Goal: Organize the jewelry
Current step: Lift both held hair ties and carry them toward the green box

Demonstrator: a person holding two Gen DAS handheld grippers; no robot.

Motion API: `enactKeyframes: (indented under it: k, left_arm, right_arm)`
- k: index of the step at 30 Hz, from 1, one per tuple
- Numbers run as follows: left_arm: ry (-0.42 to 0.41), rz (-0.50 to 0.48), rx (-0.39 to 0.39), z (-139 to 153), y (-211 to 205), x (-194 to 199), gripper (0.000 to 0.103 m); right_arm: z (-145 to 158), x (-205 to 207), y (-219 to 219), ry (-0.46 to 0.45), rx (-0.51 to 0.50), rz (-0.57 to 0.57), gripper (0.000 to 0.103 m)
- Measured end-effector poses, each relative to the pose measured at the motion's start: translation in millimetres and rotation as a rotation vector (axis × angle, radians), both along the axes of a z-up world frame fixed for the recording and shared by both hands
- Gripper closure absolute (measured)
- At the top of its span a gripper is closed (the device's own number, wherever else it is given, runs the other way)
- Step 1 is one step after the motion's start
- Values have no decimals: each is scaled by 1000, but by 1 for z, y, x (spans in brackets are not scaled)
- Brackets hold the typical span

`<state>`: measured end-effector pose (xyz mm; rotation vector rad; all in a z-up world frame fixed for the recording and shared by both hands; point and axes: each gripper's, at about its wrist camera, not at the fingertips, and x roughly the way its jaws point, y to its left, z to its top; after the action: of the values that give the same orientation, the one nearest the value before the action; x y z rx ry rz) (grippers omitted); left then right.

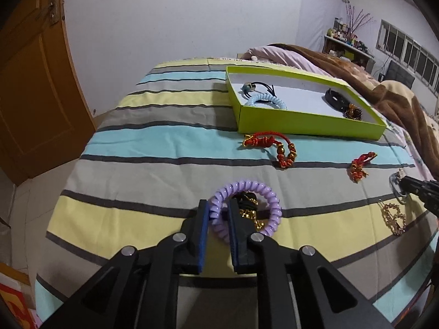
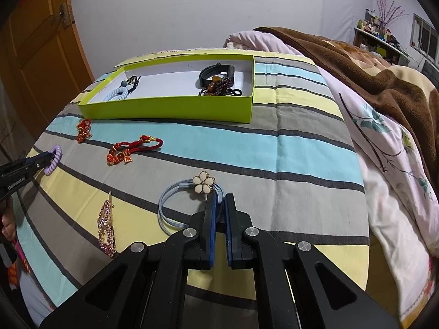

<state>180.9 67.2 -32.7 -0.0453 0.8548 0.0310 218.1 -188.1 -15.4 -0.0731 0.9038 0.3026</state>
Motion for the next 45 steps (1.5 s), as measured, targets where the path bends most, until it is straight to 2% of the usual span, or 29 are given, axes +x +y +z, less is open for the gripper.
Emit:
enactKeyframes:
  k: [5,15,23,34,45]
  left_arm:
    - [-15,-13,45,-1,-6,-1,93]
    - [-93,-1,-4,20,3,-26,94]
    - [-162,-30,-35,45,-9,-40,93]
    - [-209,-93,-63,66,-38,-42,93]
    - [-231,-116,-60,74,-49,-24,93]
  right_arm:
    - [0,0,0,-4,-3,-1,98]
    - [19,-18,-1,-71,43,-3,98]
    - [39,-38,0,-129,74,-3,98]
    - [65,-47,1,-190,122,-8,98]
    - [73,-37,10,-207,126,8,98]
